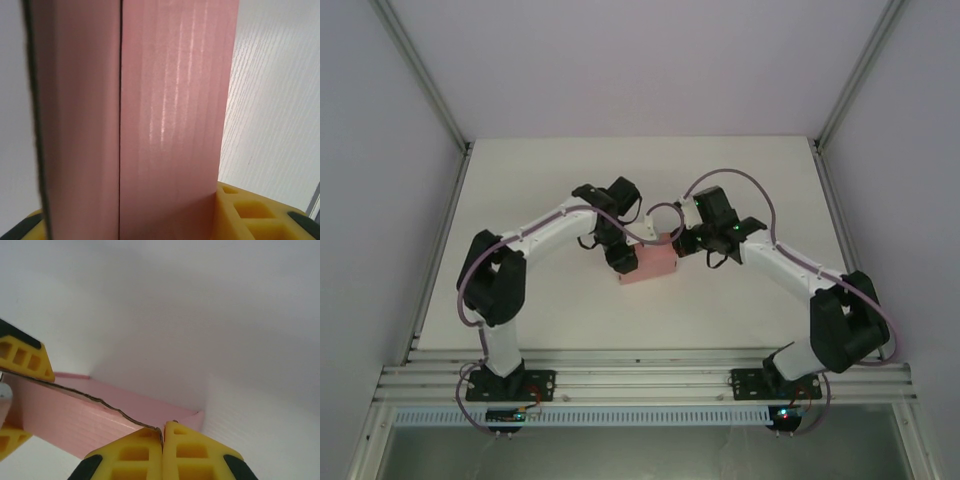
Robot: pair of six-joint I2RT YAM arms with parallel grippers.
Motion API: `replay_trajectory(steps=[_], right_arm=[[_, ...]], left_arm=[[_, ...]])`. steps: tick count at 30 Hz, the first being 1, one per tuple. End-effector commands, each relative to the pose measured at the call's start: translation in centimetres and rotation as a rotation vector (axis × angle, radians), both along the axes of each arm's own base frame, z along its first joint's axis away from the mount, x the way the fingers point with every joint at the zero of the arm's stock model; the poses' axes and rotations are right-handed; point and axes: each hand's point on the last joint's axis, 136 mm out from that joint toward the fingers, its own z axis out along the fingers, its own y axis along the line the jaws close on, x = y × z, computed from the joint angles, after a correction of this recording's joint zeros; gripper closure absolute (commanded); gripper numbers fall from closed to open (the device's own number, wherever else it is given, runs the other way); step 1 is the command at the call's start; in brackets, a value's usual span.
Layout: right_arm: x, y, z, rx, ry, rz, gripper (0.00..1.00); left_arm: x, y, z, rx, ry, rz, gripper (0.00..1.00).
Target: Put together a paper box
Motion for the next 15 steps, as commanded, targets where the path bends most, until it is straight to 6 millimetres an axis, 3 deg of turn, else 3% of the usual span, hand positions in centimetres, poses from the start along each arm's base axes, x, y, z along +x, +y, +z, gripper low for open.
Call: replay_trajectory(steps=[1,6,11,15], right_arm=[[-1.4,1.1,-0.4,0.078,0.039,-0.043,1.00],[-1.9,0.6,-1.9,0.037,-0.029,-0.051,1.00],[-3.5,0.3,-5.3,0.073,0.039,-0.059,1.00],[-3.8,0.3,-6.4,0.133,0.044,-0.099,1.00]], left_arm=[[-0.1,-1.0,-0.6,-0.009,0.035,0.011,0.57],[-0.1,-1.3,-0.7,-0.019,0.041,0.005,0.57],[0.0,-1.3,-0.7,-0.015,0.040,0.010,0.57],[0.1,-1.3,-0.9,-0.010,0.044,0.020,0.57]])
